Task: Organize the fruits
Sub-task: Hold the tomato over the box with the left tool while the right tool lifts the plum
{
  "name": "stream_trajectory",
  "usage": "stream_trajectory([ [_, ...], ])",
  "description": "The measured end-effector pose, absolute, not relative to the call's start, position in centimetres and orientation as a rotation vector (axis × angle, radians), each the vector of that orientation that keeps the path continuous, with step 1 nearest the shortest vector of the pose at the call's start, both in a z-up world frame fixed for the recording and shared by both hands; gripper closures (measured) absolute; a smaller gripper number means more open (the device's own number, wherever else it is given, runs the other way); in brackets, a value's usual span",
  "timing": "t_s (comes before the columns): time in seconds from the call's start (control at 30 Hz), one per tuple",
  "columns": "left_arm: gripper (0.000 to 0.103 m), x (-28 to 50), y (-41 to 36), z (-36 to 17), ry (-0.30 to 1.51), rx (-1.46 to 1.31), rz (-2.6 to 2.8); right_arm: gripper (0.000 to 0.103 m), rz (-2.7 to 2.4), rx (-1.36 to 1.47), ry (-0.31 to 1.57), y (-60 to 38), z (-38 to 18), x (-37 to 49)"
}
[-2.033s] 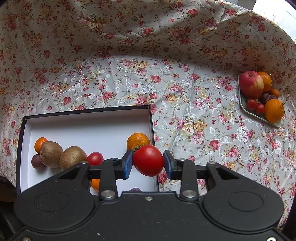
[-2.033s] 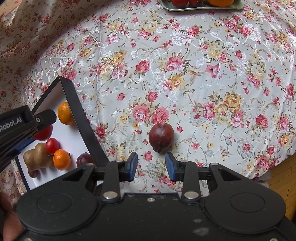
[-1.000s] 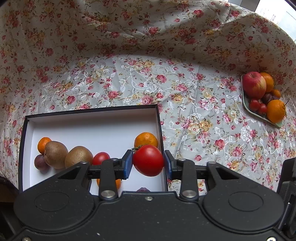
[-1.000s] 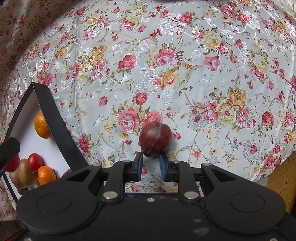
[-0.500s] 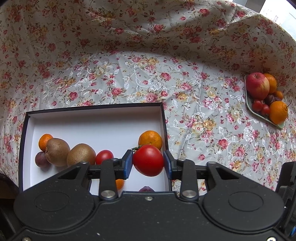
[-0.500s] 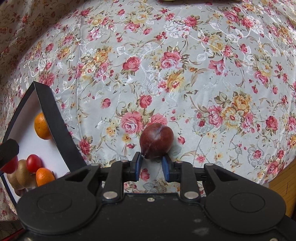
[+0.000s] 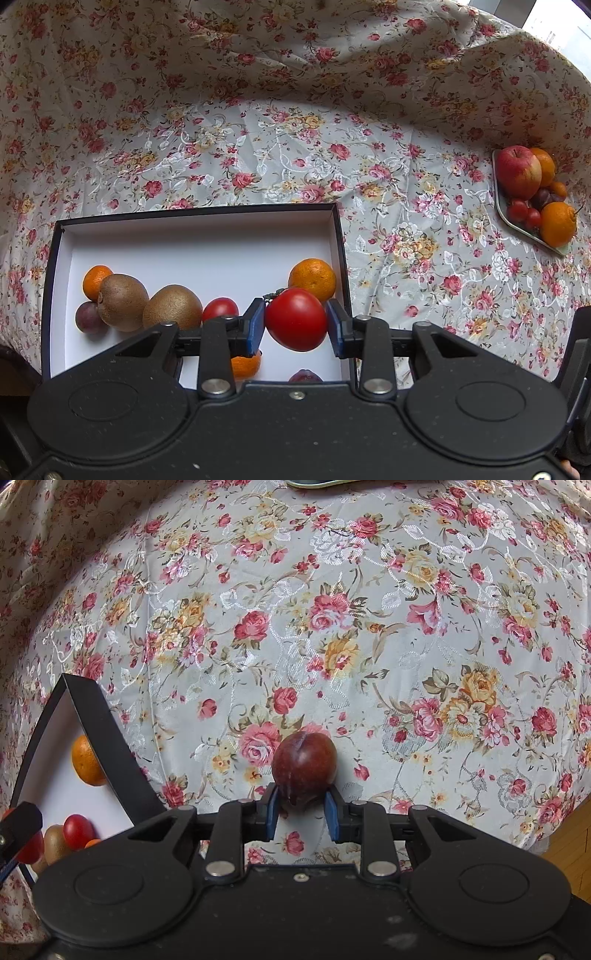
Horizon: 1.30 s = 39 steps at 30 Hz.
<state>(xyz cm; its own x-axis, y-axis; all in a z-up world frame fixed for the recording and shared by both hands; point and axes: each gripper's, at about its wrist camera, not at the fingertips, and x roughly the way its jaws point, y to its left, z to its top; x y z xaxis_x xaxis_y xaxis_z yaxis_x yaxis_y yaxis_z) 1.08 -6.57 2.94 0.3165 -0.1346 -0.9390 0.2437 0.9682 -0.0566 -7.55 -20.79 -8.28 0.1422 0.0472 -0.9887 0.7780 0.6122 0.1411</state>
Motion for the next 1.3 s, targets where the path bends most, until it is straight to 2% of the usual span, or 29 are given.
stream_trajectory([
  [0.37, 0.059, 1.6, -5.2, 2.7, 1.234, 0.083, -0.238, 0.072, -0.645, 0.656, 1.346, -19.4, -8.5, -5.8],
  [0.6, 0.059, 1.6, -5.1, 2.7, 1.238, 0.086, -0.243, 0.07, -0.645, 0.68, 1.321, -19.5, -8.6, -5.7],
  [0.73, 0.059, 1.7, -5.1, 2.8, 1.236, 0.078, -0.241, 0.073, -0.63, 0.722, 1.315, -20.3, -8.4, -6.3],
  [0.87, 0.059, 1.8, -5.0, 2.8, 1.238, 0.073, -0.235, 0.077, -0.635, 0.75, 1.302, -21.0, -7.9, -6.9],
  [0.93, 0.059, 1.9, -4.9, 2.8, 1.238, 0.068, -0.231, 0.082, -0.638, 0.752, 1.291, -21.3, -7.4, -7.2],
  [0.97, 0.059, 1.9, -4.9, 2.8, 1.237, 0.066, -0.23, 0.093, -0.636, 0.758, 1.285, -21.5, -7.0, -7.4],
  [1.0, 0.059, 2.0, -4.8, 2.8, 1.236, 0.064, -0.225, 0.096, -0.634, 0.766, 1.285, -21.6, -6.7, -7.5],
  [1.13, 0.059, 2.0, -4.9, 2.7, 1.242, 0.059, -0.215, 0.091, -0.637, 0.792, 1.261, -22.1, -5.8, -7.9],
  [1.2, 0.059, 2.0, -4.9, 2.6, 1.244, 0.058, -0.216, 0.084, -0.637, 0.826, 1.251, -22.6, -5.8, -8.3],
  [1.3, 0.059, 2.0, -5.0, 2.5, 1.246, 0.063, -0.215, 0.084, -0.621, 0.887, 1.242, -23.0, -5.9, -8.7],
])
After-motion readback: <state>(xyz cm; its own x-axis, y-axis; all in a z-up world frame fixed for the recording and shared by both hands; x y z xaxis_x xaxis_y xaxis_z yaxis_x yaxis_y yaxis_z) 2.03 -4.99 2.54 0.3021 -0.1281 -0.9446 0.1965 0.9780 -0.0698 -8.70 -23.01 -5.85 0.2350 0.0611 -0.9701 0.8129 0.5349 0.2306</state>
